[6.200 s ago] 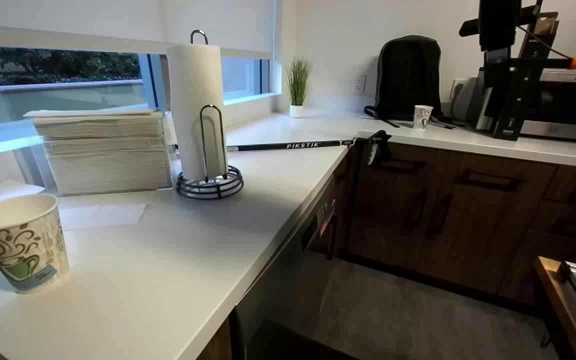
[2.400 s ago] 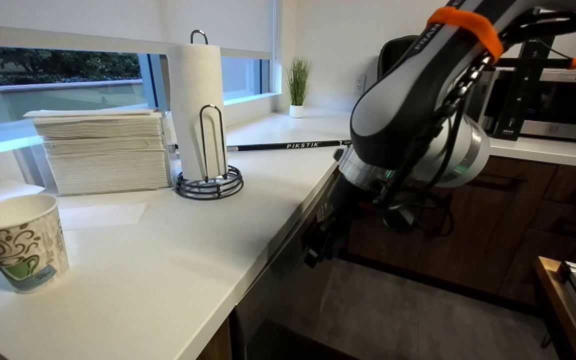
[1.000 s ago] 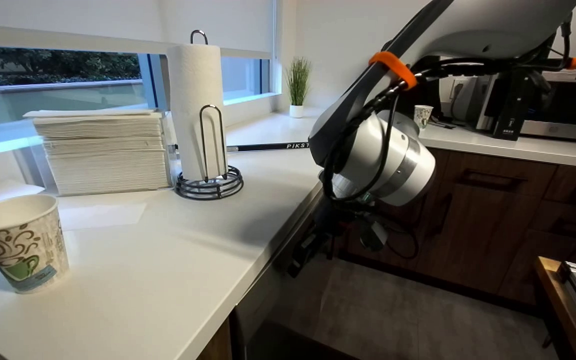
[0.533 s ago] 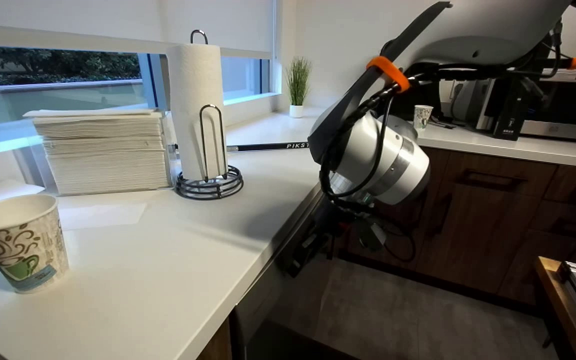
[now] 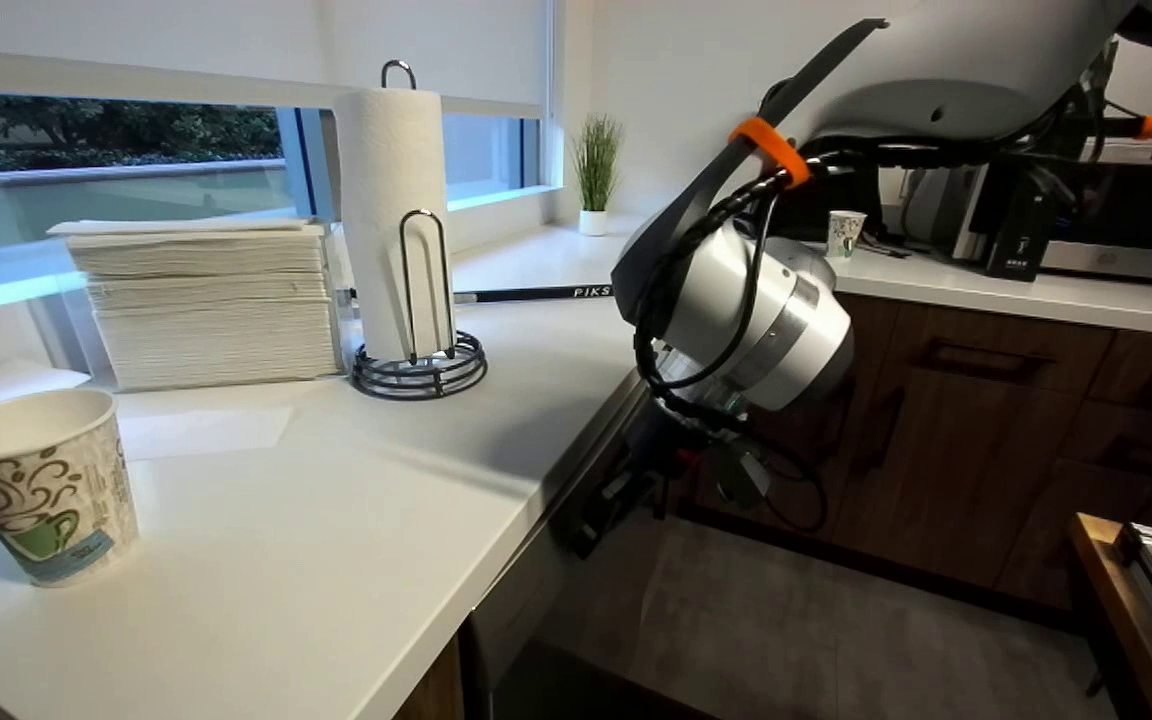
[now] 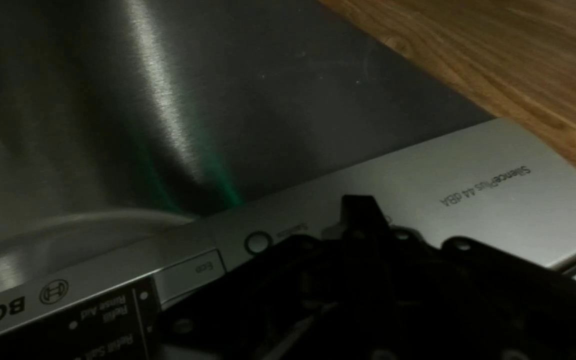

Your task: Press the button on the oven

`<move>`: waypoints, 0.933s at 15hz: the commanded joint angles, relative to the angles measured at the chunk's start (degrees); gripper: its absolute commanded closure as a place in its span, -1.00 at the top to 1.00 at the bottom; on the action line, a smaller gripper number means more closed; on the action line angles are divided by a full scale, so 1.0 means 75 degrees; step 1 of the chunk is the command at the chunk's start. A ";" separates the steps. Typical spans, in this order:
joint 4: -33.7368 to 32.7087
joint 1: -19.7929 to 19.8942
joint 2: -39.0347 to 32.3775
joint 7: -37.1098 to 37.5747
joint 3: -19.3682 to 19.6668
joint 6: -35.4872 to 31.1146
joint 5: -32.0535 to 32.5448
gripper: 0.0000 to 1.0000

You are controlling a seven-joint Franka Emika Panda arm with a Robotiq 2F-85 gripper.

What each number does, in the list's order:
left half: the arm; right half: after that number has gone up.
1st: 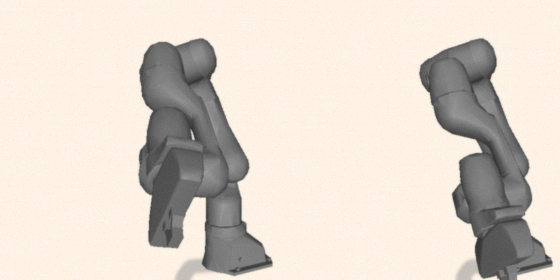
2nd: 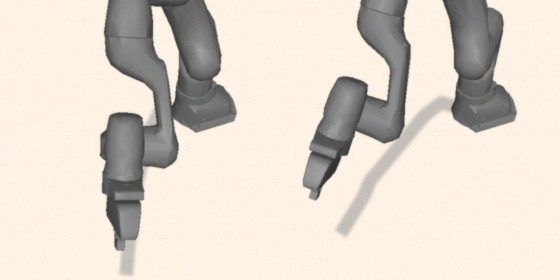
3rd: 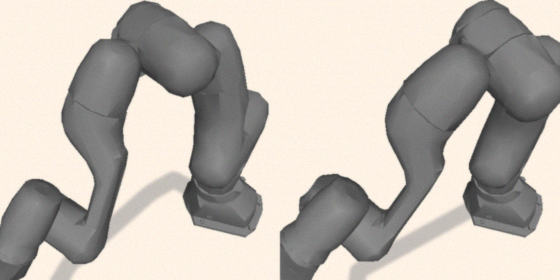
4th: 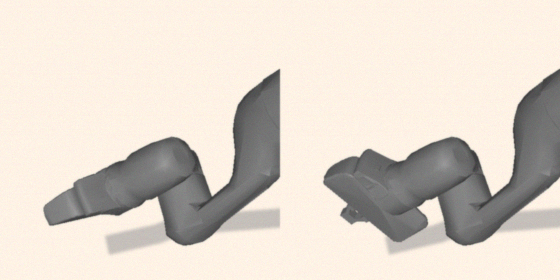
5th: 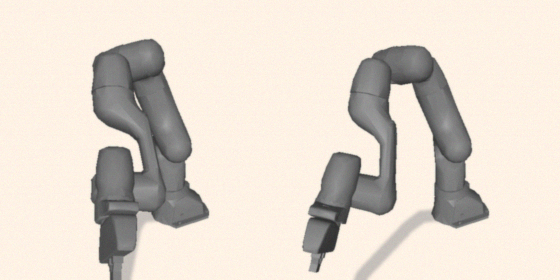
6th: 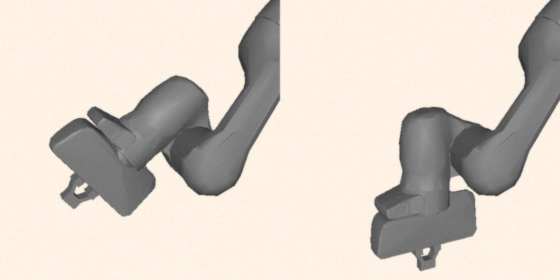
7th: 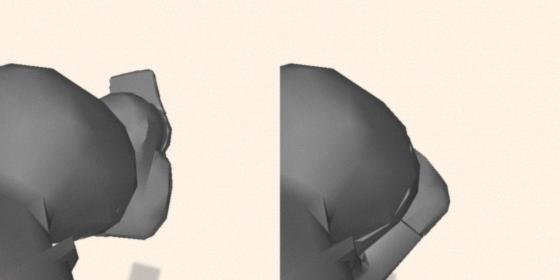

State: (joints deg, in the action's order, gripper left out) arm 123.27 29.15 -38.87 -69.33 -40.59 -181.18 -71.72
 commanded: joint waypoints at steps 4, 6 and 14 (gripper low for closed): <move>-0.0434 0.0539 -0.0635 -0.0708 -0.0863 -0.1165 -0.0293 -1.00; -0.0714 0.1013 -0.1007 -0.1060 -0.1595 -0.1983 -0.0049 -1.00; 0.0362 0.1049 -0.1039 -0.0693 -0.1650 -0.2030 0.0197 -1.00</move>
State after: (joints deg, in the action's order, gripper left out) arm 123.93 37.39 -48.31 -74.12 -54.05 -199.69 -67.30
